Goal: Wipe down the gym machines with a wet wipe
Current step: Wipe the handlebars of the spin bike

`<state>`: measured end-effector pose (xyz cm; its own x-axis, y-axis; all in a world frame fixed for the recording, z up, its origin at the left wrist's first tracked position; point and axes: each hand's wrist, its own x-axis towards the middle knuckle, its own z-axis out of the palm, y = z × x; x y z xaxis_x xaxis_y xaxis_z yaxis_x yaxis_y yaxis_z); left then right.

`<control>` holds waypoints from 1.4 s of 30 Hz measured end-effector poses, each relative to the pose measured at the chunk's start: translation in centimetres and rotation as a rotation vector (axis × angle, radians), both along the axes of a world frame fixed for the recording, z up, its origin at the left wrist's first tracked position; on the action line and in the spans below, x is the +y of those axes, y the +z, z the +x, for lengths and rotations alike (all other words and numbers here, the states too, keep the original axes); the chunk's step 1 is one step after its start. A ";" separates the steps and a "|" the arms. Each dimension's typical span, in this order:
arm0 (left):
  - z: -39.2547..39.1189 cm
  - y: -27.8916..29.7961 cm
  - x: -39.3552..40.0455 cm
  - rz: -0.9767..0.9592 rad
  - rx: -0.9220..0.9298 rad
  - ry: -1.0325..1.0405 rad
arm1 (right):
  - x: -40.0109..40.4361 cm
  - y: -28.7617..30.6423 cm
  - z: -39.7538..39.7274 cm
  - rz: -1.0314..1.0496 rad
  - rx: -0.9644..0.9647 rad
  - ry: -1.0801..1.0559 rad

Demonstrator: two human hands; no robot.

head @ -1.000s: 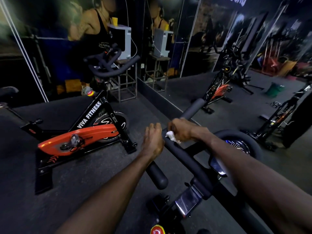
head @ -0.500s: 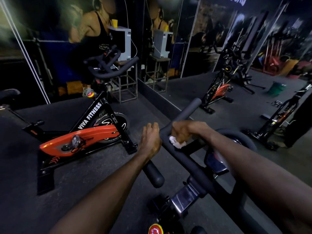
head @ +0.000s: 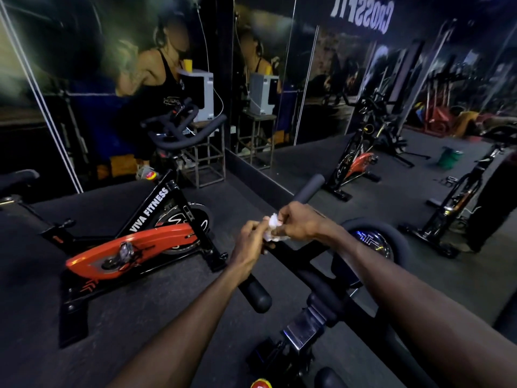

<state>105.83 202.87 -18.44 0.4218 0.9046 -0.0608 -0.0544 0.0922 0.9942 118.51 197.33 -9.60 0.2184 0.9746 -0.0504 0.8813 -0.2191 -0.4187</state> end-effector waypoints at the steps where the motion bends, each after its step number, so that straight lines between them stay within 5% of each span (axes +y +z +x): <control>1: -0.2 0.3 -0.5 -0.070 -0.012 -0.073 | -0.3 -0.3 -0.1 0.017 0.024 -0.025; 8: -2.4 1.4 -0.3 -0.260 -0.172 0.038 | -2.5 -1.8 -0.6 0.044 0.606 -0.178; 12: -3.0 2.5 -0.6 -0.453 -0.342 0.060 | -3.7 -1.6 -1.8 0.045 0.594 -0.224; 16: -3.4 2.8 -1.0 -0.388 -0.359 0.031 | -4.7 -1.5 -2.7 -0.183 0.575 -0.119; 21: -2.9 3.2 -2.1 -0.156 -0.208 0.009 | -4.2 -1.2 -4.1 0.068 1.103 -0.178; 24: -3.0 3.5 -1.9 -0.099 -0.157 0.096 | -3.9 -1.7 -4.7 0.270 1.051 -0.356; 28: -4.0 4.1 -0.9 -0.287 -0.330 0.220 | -4.2 -2.0 -5.0 0.389 1.223 -0.445; 33: -5.4 4.4 -1.0 -0.282 -0.370 0.016 | -4.0 -2.2 -5.2 0.401 1.213 -0.461; 37: -6.2 4.8 -0.2 -0.181 -0.413 0.014 | -4.7 -1.0 -5.0 0.182 0.937 -0.440; 42: -6.3 5.7 -0.5 -0.139 -0.416 -0.123 | -3.6 -1.3 -6.3 0.273 1.180 -0.324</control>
<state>99.55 202.33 -12.71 0.5403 0.8413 0.0193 -0.4271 0.2545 0.8676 112.25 193.71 -10.93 0.4086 0.8941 -0.1835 -0.1393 -0.1377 -0.9806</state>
